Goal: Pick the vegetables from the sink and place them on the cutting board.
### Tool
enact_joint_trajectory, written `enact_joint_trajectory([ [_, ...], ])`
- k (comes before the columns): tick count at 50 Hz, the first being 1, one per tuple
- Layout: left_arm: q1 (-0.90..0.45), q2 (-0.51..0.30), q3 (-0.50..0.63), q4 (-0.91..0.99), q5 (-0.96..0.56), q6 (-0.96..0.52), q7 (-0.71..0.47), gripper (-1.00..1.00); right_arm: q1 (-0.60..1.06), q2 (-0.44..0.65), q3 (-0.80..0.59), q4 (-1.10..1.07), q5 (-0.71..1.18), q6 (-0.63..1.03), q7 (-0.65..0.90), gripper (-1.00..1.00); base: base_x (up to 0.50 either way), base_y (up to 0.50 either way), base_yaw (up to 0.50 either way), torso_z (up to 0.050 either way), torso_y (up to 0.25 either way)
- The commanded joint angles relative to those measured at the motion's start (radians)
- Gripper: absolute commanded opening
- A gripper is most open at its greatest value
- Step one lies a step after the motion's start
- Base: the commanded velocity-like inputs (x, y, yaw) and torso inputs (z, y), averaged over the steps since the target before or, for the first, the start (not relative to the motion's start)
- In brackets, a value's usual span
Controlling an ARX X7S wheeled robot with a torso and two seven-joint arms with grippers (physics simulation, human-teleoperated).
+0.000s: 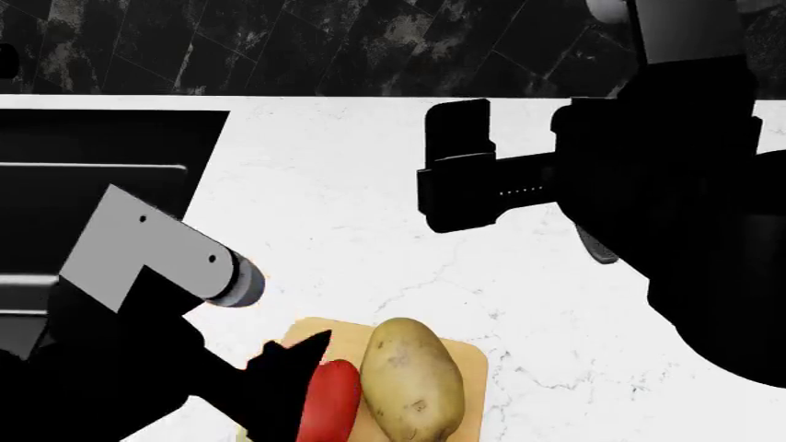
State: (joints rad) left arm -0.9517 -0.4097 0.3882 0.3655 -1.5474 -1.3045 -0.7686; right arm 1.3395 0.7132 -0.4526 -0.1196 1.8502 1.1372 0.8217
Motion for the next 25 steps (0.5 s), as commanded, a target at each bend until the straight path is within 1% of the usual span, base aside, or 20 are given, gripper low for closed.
enact_joint_trajectory([
  [1,-0.132,-0.081,-0.098,-0.027,-0.218,0.005,-0.144,1.00,-0.032,0.044,0.042,-0.043,-0.028,-0.038,-0.016,1.00,0.00,0.00,0.00,0.000,0.000],
  [3,-0.163,-0.086,-0.097,-0.044,-0.216,0.002,-0.146,1.00,-0.048,0.055,0.042,-0.052,-0.037,-0.037,-0.023,1.00,0.00,0.00,0.00,0.000,0.000],
  [5,-0.222,-0.096,-0.095,-0.094,-0.162,-0.012,-0.096,1.00,-0.070,0.068,0.053,-0.069,-0.049,-0.049,-0.029,1.00,0.00,0.00,0.00,0.000,0.000],
  [8,-0.276,-0.102,-0.090,-0.150,-0.137,-0.020,-0.068,1.00,-0.075,0.079,0.071,-0.075,-0.053,-0.067,-0.029,1.00,0.00,0.00,0.00,0.000,0.000],
  [11,-0.370,-0.095,-0.070,-0.222,-0.096,-0.038,-0.030,1.00,-0.039,0.088,0.077,-0.062,-0.109,-0.068,-0.062,1.00,0.00,0.00,0.00,0.000,0.000],
  [12,-0.415,-0.090,-0.035,-0.238,-0.014,-0.041,0.019,1.00,-0.021,0.087,0.062,-0.061,-0.153,-0.055,-0.098,1.00,0.00,0.00,0.00,0.000,0.000],
  [13,-0.438,-0.083,-0.034,-0.272,-0.004,-0.035,0.036,1.00,-0.017,0.082,0.061,-0.048,-0.148,-0.055,-0.098,1.00,0.00,0.00,0.00,0.000,0.000],
  [14,-0.464,-0.070,-0.032,-0.313,0.019,-0.022,0.048,1.00,0.012,0.083,0.032,-0.047,-0.186,-0.023,-0.116,1.00,0.00,0.00,0.00,0.000,0.000],
  [18,-0.598,-0.047,0.015,-0.432,0.097,-0.026,0.141,1.00,0.092,0.069,0.008,0.021,-0.210,0.016,-0.163,1.00,0.00,0.00,0.00,0.000,0.000],
  [23,-0.794,0.011,0.123,-0.666,0.267,0.030,0.339,1.00,0.280,0.019,-0.040,0.203,-0.308,0.058,-0.266,1.00,0.00,0.00,0.00,0.000,0.000],
  [24,-0.809,0.016,0.133,-0.683,0.279,0.036,0.356,1.00,0.293,0.015,-0.045,0.213,-0.311,0.064,-0.271,1.00,0.00,0.00,0.00,0.000,0.000],
  [25,-0.847,0.029,0.156,-0.728,0.310,0.050,0.395,1.00,0.340,0.000,-0.057,0.249,-0.326,0.078,-0.289,1.00,0.00,0.00,0.00,0.000,0.000],
])
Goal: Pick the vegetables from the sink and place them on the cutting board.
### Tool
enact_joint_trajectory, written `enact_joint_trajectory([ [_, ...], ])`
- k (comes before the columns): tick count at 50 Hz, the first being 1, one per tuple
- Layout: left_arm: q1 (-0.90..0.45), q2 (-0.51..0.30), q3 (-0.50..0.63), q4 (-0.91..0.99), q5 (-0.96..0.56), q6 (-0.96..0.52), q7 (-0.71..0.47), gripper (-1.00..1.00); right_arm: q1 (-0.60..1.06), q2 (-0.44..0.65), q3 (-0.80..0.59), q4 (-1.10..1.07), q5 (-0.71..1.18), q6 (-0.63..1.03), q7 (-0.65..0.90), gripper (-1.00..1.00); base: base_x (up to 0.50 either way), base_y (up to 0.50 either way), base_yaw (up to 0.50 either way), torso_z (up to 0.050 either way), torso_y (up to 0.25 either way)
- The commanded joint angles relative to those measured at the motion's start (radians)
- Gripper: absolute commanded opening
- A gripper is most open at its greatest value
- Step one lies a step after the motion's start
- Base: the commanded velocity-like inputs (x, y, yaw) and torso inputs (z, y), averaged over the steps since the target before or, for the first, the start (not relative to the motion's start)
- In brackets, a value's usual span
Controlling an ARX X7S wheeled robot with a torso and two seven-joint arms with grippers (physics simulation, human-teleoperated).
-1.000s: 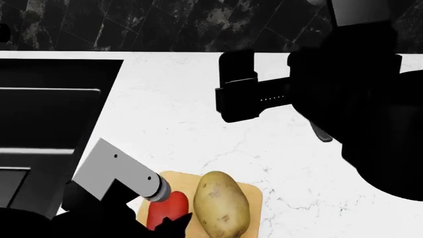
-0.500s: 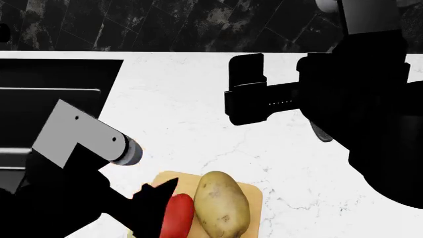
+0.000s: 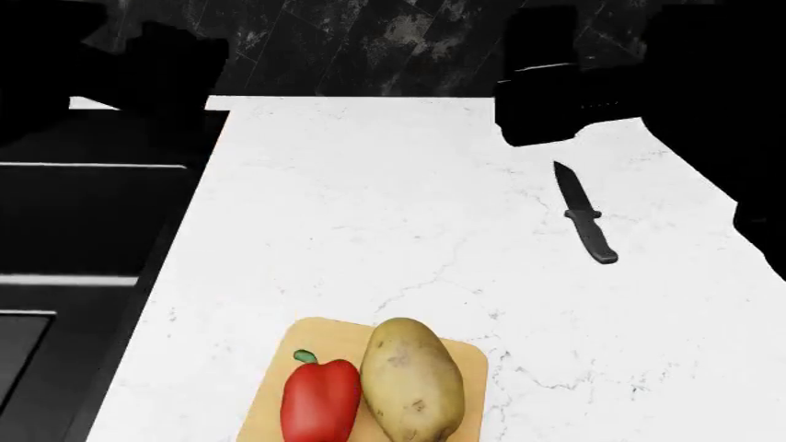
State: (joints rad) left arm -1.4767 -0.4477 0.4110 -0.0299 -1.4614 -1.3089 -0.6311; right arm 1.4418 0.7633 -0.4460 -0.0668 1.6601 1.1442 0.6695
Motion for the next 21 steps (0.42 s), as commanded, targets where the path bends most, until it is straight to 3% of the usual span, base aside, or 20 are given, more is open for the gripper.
enact_joint_trajectory([
  [1,-0.369,0.078,0.159,-0.382,0.254,0.063,0.303,1.00,0.291,-0.067,-0.079,0.235,-0.157,0.085,-0.161,1.00,0.00,0.00,0.00,0.000,0.000],
  [11,-0.684,0.224,0.361,-0.850,0.488,0.216,0.686,1.00,0.587,-0.208,-0.219,0.548,-0.379,0.050,-0.425,1.00,0.00,0.00,0.00,0.000,0.000],
  [16,-0.817,0.365,0.450,-1.234,0.604,0.357,0.913,1.00,0.703,-0.287,-0.296,0.736,-0.487,0.000,-0.559,1.00,0.00,0.00,0.00,0.000,0.000],
  [21,-0.841,0.384,0.422,-1.277,0.665,0.361,0.959,1.00,0.845,-0.378,-0.383,0.942,-0.592,-0.028,-0.693,1.00,0.00,0.00,0.00,0.000,0.000],
])
